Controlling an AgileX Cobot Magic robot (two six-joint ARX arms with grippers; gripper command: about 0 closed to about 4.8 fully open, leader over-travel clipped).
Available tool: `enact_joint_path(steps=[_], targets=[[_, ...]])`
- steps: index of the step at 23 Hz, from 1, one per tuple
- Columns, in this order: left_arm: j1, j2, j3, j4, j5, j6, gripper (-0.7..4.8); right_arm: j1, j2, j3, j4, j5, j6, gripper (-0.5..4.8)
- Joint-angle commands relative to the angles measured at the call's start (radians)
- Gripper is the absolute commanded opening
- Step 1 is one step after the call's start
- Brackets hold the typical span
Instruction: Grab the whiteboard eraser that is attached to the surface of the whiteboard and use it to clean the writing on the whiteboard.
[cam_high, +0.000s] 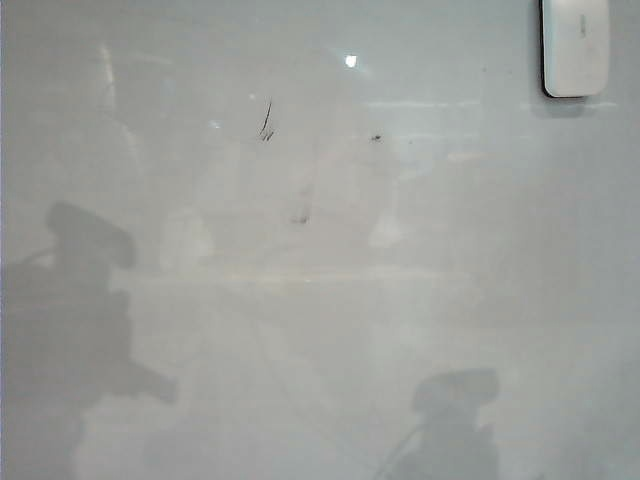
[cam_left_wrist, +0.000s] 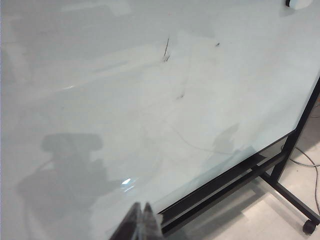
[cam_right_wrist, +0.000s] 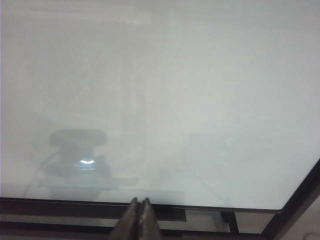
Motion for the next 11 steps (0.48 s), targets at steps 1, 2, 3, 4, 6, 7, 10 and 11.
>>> enact_joint_path(steps=[1, 2, 3, 4, 6, 7, 10, 11], targets=[[0.001, 0.001, 0.004, 0.010, 0.004, 0.002, -0.02, 0.000, 0.000, 0.001, 0.004, 0.004, 0.003, 0.00], [0.001, 0.001, 0.004, 0.010, 0.004, 0.002, -0.02, 0.000, 0.000, 0.001, 0.004, 0.004, 0.003, 0.00], [0.001, 0.001, 0.004, 0.010, 0.004, 0.002, -0.02, 0.000, 0.000, 0.001, 0.004, 0.004, 0.003, 0.00], [0.001, 0.001, 0.004, 0.010, 0.004, 0.002, -0.02, 0.000, 0.000, 0.001, 0.004, 0.004, 0.003, 0.00], [0.000, -0.004, 0.004, 0.008, 0.004, 0.002, -0.02, 0.000, 0.000, 0.001, 0.004, 0.004, 0.003, 0.00], [0.000, -0.021, 0.004, 0.006, 0.003, 0.010, -0.02, 0.000, 0.000, 0.001, 0.004, 0.004, 0.003, 0.00], [0.003, -0.077, -0.032, 0.046, -0.043, 0.103, -0.02, 0.000, 0.000, 0.001, 0.003, 0.004, 0.003, 0.00], [0.007, -0.111, -0.093, 0.135, -0.045, 0.097, -0.02, 0.000, 0.000, 0.001, 0.004, 0.004, 0.003, 0.00]])
